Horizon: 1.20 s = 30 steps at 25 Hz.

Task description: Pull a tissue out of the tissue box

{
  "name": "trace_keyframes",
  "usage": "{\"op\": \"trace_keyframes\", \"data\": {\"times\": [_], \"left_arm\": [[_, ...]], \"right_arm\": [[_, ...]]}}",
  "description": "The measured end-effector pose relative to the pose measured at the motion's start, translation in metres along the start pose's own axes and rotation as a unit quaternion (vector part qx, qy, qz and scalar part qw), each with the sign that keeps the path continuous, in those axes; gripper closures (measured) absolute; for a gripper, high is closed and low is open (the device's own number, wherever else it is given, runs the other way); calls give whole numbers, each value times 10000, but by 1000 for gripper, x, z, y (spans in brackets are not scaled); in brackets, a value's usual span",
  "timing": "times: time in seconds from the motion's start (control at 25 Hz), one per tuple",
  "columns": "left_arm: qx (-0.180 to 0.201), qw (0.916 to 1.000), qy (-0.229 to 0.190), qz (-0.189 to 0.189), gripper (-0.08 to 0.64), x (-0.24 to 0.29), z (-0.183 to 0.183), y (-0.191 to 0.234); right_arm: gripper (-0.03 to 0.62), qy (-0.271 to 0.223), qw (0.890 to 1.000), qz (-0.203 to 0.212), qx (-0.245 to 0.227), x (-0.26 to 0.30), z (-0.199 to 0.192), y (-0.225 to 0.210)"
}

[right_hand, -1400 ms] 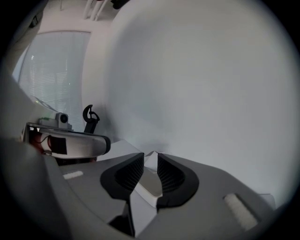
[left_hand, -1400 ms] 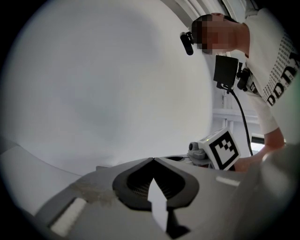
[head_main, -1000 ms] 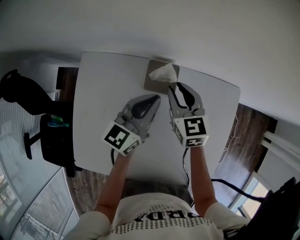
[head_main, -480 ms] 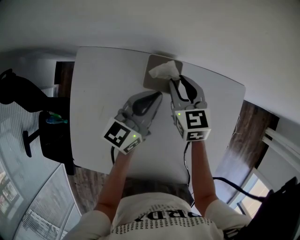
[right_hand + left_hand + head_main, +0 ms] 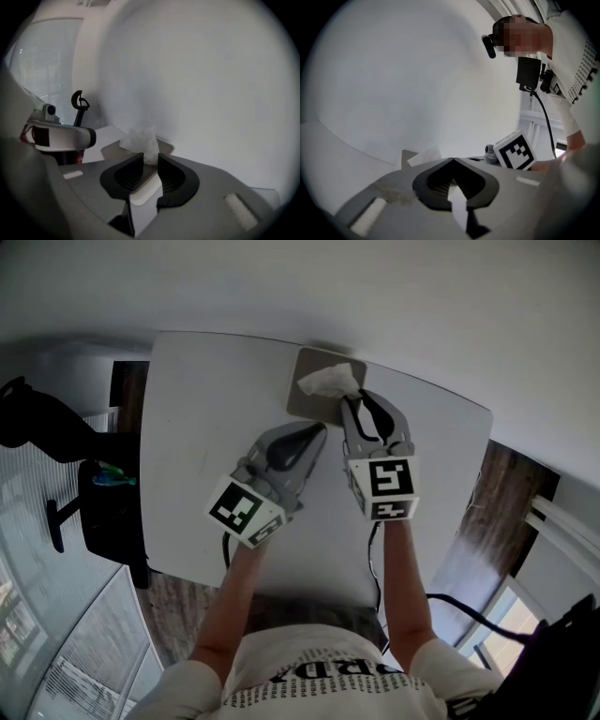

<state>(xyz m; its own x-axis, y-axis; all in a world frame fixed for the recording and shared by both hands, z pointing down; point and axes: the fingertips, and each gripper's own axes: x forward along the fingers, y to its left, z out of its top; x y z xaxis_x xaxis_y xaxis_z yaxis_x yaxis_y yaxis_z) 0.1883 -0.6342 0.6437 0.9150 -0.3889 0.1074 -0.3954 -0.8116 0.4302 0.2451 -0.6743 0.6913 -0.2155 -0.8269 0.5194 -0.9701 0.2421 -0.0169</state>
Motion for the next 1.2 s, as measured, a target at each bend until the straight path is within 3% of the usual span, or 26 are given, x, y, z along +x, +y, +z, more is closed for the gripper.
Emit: {"op": "trace_keyframes", "data": {"times": [0.16, 0.36, 1.2], "left_arm": [[1, 10000, 26, 17, 569, -1, 0, 0], [-3, 10000, 19, 33, 569, -2, 1, 1], [98, 9997, -219, -17, 569, -12, 35, -14]], "right_arm": [[503, 59, 9999, -92, -77, -1, 1, -2], [578, 109, 9995, -193, -226, 0, 3, -7], [581, -137, 9999, -73, -32, -34, 38, -3]]}}
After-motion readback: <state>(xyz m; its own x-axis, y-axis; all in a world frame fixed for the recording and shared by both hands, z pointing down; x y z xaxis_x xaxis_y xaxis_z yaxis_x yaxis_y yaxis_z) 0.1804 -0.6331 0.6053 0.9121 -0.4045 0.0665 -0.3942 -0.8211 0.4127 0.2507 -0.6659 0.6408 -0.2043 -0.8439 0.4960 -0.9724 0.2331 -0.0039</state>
